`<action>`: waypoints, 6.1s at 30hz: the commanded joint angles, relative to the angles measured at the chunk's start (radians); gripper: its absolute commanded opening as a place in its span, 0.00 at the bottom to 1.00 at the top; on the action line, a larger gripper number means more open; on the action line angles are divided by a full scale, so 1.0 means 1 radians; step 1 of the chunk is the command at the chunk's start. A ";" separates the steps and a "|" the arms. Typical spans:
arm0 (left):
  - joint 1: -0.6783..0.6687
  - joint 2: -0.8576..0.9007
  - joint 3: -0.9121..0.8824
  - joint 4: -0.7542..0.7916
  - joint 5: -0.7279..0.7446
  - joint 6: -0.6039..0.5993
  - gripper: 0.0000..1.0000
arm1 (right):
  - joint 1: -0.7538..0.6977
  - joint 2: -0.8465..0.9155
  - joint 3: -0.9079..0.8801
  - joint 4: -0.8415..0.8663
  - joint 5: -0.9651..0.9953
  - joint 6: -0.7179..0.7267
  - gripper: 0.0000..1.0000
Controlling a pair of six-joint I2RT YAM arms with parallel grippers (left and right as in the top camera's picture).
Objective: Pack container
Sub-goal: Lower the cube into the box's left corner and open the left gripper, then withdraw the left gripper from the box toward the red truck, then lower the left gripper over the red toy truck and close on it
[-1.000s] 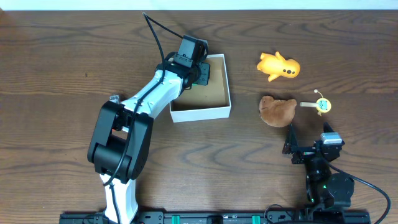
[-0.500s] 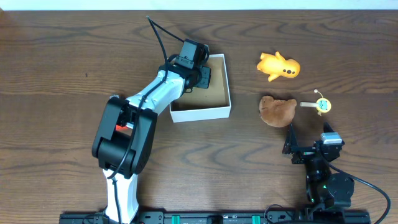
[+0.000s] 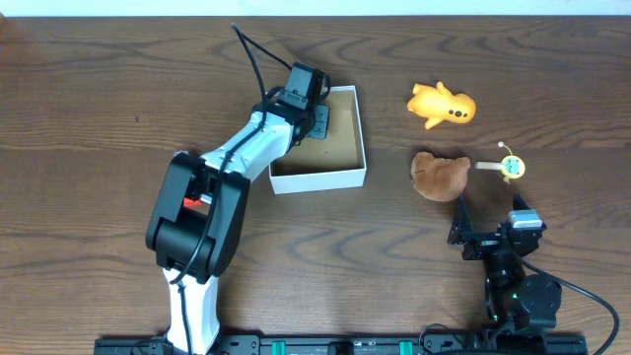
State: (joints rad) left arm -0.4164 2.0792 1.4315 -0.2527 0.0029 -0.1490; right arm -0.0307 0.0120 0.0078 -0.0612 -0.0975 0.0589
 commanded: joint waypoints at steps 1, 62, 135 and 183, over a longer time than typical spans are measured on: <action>-0.002 -0.069 0.015 0.005 -0.087 0.017 0.12 | -0.008 -0.005 -0.002 -0.003 -0.004 -0.012 0.99; -0.034 -0.059 -0.001 -0.101 -0.043 0.224 0.06 | -0.008 -0.005 -0.002 -0.002 -0.004 -0.012 0.99; 0.166 -0.494 0.096 -0.537 -0.352 0.040 0.86 | -0.008 -0.006 -0.002 -0.003 0.003 -0.012 0.99; 0.518 -0.114 0.028 -0.751 0.013 0.168 0.98 | -0.008 -0.005 -0.002 -0.003 0.003 -0.012 0.99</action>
State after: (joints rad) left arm 0.1013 1.9369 1.4796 -0.9985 -0.0029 -0.0204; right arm -0.0307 0.0120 0.0078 -0.0616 -0.0975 0.0589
